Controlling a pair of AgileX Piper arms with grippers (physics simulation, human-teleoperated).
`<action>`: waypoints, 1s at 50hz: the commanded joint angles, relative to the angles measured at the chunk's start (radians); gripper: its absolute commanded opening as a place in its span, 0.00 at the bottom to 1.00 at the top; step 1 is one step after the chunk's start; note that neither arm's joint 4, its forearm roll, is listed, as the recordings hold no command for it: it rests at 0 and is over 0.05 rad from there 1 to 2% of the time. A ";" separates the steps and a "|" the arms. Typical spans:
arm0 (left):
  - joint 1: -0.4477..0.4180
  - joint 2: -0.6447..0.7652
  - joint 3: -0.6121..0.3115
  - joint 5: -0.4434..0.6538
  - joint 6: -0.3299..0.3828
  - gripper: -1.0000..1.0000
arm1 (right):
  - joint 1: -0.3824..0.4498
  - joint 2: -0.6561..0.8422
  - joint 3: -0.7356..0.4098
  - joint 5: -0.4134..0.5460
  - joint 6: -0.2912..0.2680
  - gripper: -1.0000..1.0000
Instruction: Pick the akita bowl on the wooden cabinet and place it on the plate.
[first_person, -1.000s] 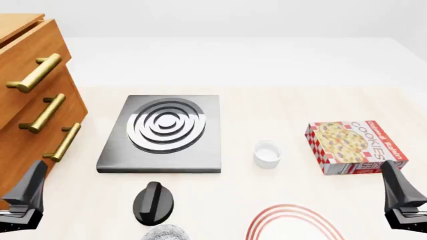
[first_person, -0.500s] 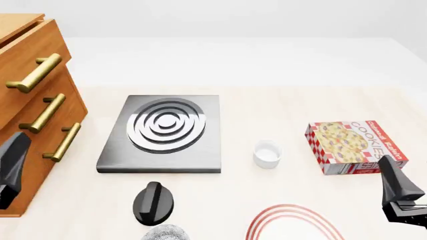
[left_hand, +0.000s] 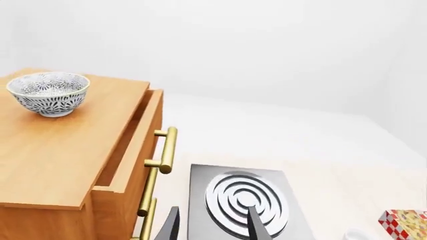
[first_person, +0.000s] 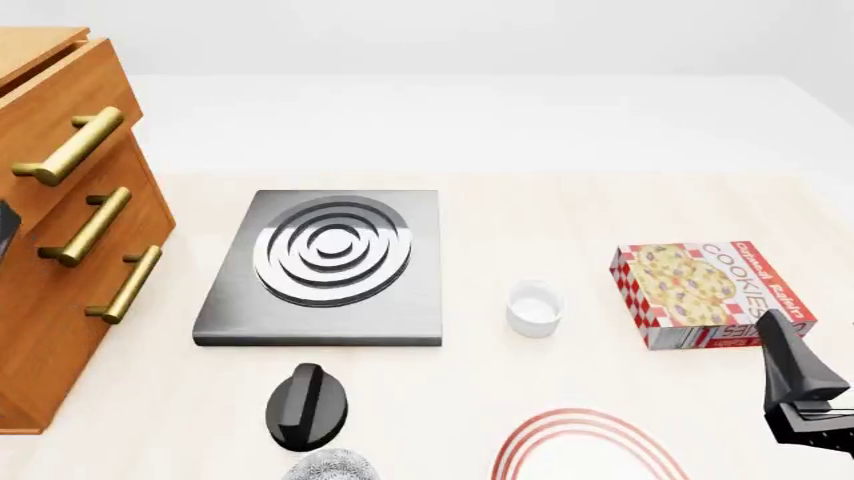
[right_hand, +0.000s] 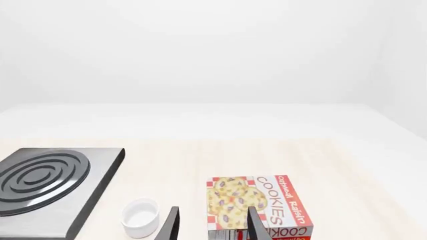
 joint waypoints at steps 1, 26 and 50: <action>0.027 0.106 -0.135 0.083 -0.047 1.00 | 0.000 0.000 0.000 0.000 0.000 1.00; 0.038 0.212 -0.429 0.255 -0.028 1.00 | 0.000 0.000 0.000 0.000 0.000 1.00; 0.194 0.330 -0.644 0.347 -0.094 1.00 | 0.000 0.001 0.000 0.000 0.000 1.00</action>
